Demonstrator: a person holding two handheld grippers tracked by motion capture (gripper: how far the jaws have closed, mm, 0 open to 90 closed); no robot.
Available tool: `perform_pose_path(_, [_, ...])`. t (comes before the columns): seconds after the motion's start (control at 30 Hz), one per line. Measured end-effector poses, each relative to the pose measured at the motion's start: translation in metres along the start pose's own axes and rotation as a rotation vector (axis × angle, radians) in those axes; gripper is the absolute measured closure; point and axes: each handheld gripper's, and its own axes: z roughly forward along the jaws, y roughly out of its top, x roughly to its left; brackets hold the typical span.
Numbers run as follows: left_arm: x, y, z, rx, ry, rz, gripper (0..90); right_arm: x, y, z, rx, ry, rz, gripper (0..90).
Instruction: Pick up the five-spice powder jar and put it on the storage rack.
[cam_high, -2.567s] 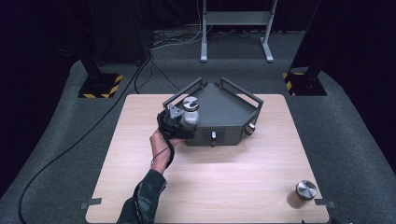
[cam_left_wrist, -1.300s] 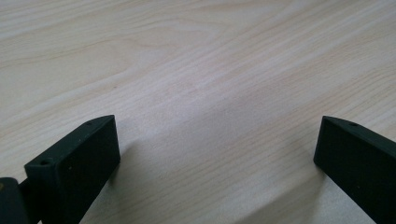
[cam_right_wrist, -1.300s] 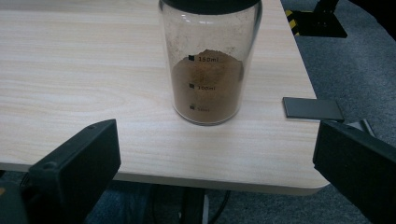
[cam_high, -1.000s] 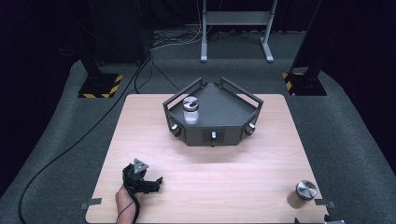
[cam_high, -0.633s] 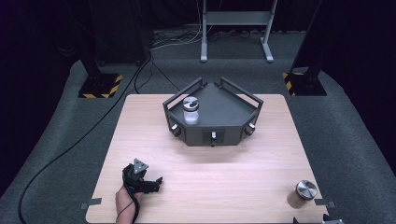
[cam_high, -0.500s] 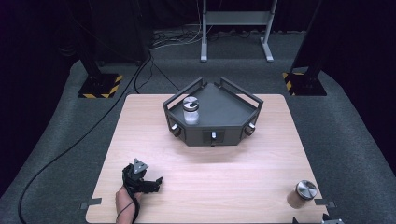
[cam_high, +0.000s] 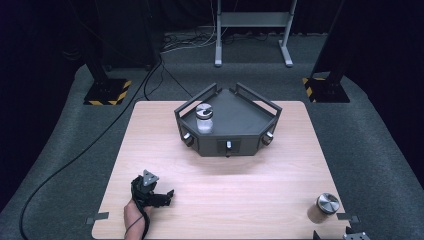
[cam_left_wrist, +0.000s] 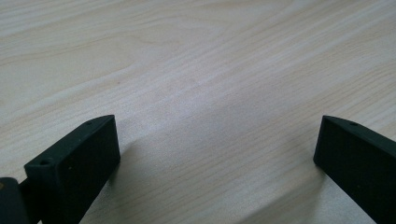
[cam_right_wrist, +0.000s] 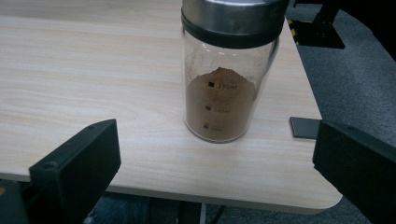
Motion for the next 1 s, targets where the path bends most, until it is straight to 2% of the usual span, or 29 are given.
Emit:
perform_pose_path(0.57, [-0.001, 0.0, 0.0, 0.0, 0.005, -0.002, 0.4, 0.0, 0.01, 0.011, 0.011, -0.006, -0.022, 0.0])
perform_pose_path(0.73, [-0.002, 0.0, 0.0, 0.0, 0.007, -0.004, 0.4, -0.008, 0.013, 0.02, 0.014, 0.002, 0.005, 0.0])
perform_pose_path(1.0, [-0.002, 0.0, 0.0, 0.0, 0.007, -0.004, 0.4, -0.014, 0.02, 0.04, 0.042, 0.009, 0.013, 0.0])
